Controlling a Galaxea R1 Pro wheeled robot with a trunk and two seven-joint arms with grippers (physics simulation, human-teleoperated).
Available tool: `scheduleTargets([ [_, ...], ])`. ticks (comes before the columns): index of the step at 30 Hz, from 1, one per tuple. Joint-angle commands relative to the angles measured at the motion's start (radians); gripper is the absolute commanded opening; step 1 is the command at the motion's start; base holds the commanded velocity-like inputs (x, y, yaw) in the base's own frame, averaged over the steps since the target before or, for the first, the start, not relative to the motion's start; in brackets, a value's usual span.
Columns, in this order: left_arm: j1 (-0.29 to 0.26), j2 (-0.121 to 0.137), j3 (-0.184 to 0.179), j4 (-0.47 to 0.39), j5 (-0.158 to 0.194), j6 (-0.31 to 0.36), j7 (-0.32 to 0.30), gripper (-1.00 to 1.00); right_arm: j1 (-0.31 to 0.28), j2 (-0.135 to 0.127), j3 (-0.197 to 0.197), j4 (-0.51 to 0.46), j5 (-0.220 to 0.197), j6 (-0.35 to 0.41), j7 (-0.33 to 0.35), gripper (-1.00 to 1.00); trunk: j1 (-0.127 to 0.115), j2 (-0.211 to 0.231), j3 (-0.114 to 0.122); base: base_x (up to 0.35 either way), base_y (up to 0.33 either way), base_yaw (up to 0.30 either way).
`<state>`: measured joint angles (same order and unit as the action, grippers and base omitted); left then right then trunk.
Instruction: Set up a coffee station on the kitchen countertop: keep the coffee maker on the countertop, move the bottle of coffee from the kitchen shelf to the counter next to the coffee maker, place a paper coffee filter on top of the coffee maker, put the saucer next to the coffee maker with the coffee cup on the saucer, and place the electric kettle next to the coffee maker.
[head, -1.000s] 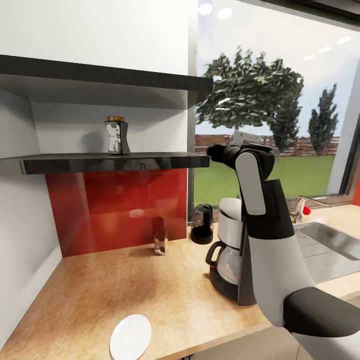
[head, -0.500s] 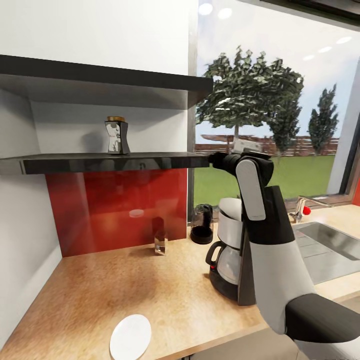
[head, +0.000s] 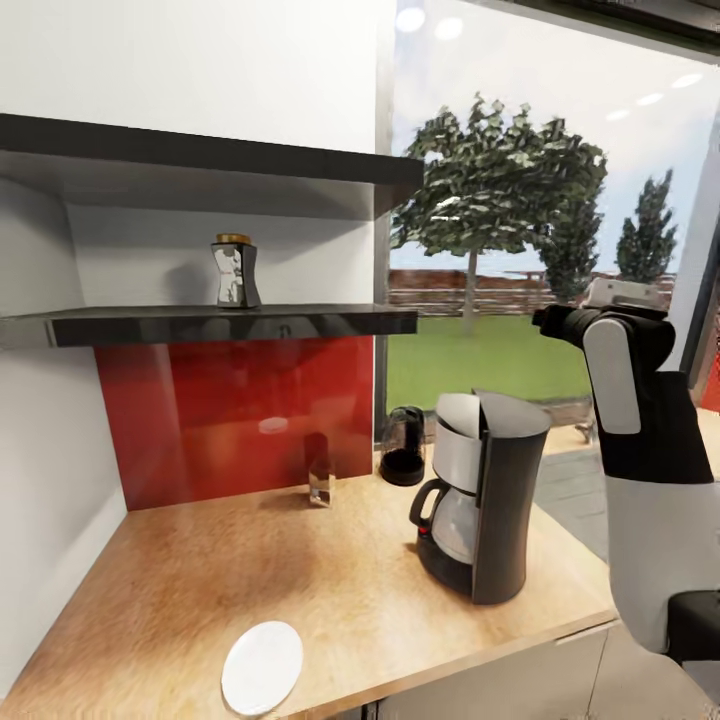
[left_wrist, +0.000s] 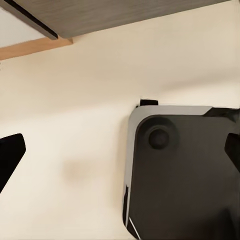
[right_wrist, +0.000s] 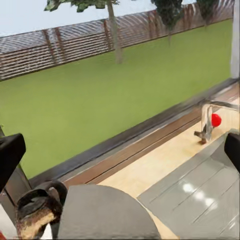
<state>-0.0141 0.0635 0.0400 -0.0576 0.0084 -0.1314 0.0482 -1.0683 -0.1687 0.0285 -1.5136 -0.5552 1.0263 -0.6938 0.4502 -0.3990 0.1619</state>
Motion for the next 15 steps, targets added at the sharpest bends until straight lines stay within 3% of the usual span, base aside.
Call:
scheduleTargets([
  [1,-0.001,0.000,0.003,0.001,0.001,-0.004,0.001,1.00,0.000,-0.001,0.001,0.000,-0.008,0.003,-0.010,1.00,0.000,-0.001,-0.001,-0.282,-0.013,0.000],
  [6,-0.001,0.001,0.004,0.001,0.001,-0.004,0.001,1.00,0.001,-0.001,0.000,0.000,-0.007,0.003,-0.011,1.00,0.000,-0.001,-0.001,-0.315,-0.005,0.000],
  [15,-0.006,0.001,0.004,0.001,0.001,-0.004,0.001,1.00,0.028,-0.002,-0.001,0.000,-0.008,0.003,-0.011,1.00,0.000,-0.001,0.003,-0.336,0.000,-0.226],
])
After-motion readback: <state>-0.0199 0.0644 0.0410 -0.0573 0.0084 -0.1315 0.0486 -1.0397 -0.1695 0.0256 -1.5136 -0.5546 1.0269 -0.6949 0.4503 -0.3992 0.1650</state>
